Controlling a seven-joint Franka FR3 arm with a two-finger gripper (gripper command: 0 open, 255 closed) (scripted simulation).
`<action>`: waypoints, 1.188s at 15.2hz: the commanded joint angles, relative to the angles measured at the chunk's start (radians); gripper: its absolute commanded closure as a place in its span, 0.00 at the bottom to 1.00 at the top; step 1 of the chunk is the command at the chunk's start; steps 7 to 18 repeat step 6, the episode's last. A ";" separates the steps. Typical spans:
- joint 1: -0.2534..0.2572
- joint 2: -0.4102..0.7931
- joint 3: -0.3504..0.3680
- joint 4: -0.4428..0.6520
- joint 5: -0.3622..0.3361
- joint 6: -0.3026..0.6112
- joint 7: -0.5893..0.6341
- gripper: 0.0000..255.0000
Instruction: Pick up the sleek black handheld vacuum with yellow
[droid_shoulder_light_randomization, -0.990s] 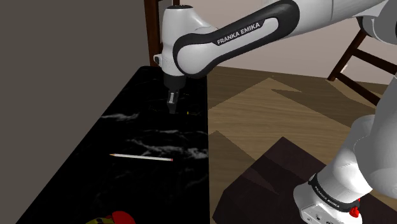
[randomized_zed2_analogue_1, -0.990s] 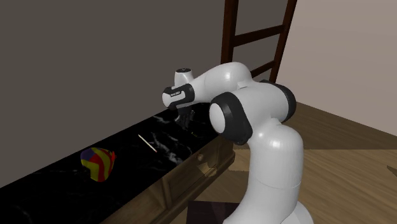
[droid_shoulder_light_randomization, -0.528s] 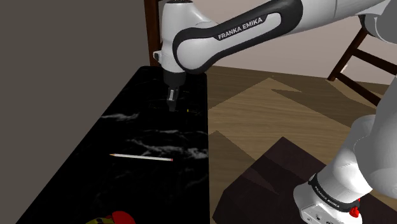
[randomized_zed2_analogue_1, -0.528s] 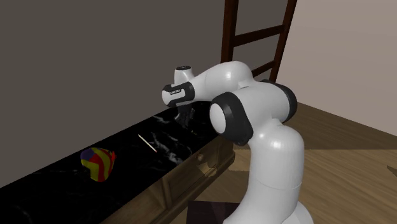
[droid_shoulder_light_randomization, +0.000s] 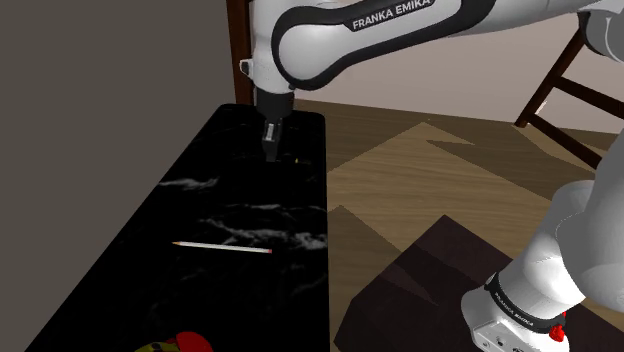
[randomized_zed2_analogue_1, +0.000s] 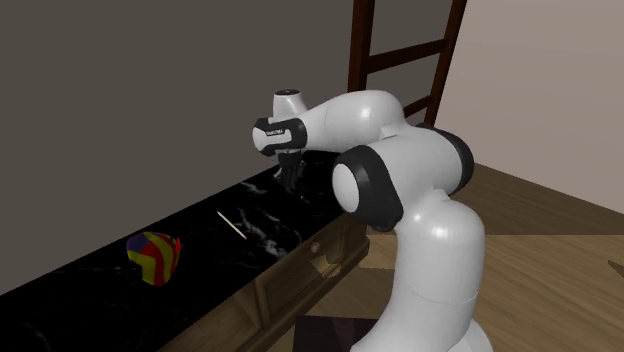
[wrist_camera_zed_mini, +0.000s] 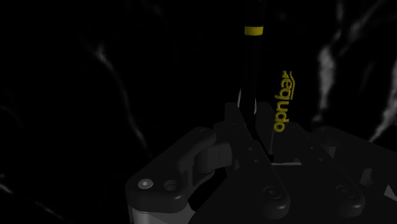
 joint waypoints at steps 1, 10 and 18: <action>0.000 -0.006 0.000 0.021 0.002 -0.027 -0.001 1.00; 0.000 -0.015 0.001 0.052 0.004 -0.067 -0.003 1.00; 0.000 -0.015 0.001 0.052 0.004 -0.067 -0.003 1.00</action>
